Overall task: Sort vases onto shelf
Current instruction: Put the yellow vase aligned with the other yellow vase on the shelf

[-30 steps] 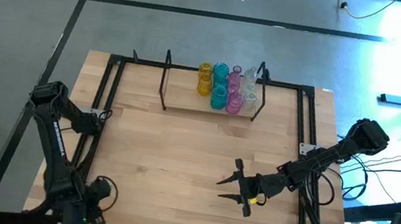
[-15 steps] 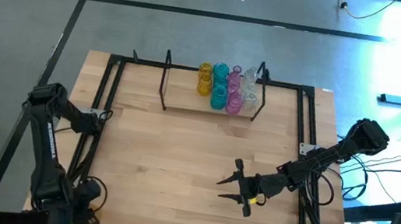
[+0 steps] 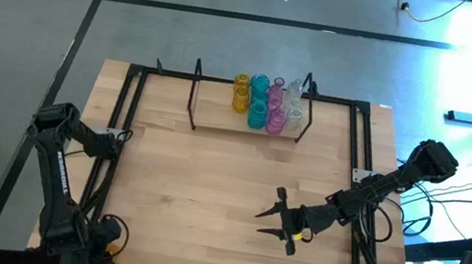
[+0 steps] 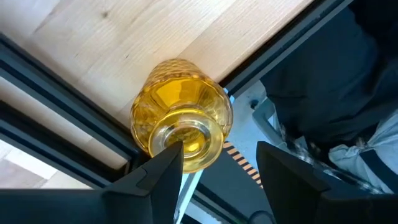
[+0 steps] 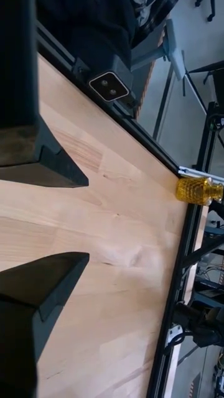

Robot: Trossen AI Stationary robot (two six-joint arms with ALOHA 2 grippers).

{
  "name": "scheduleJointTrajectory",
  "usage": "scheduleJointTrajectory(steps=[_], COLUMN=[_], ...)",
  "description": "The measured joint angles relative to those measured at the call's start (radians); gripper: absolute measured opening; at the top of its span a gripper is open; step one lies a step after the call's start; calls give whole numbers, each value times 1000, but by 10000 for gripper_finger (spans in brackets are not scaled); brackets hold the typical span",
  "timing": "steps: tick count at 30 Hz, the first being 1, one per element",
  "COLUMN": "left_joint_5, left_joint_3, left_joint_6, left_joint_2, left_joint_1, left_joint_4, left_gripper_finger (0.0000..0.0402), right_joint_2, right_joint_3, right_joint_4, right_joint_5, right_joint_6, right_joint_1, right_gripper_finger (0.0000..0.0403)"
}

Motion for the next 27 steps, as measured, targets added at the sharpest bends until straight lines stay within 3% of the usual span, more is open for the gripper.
scheduleJointTrajectory(steps=[27], left_joint_5=[-3], left_joint_3=[-4], left_joint_6=[-19], left_joint_2=[55], left_joint_1=[-9], left_joint_4=[8], left_gripper_finger=[197], right_joint_2=[0], right_joint_3=[0], right_joint_4=[-20], right_joint_5=[-1], right_joint_6=[28], right_joint_1=[0], right_gripper_finger=[167])
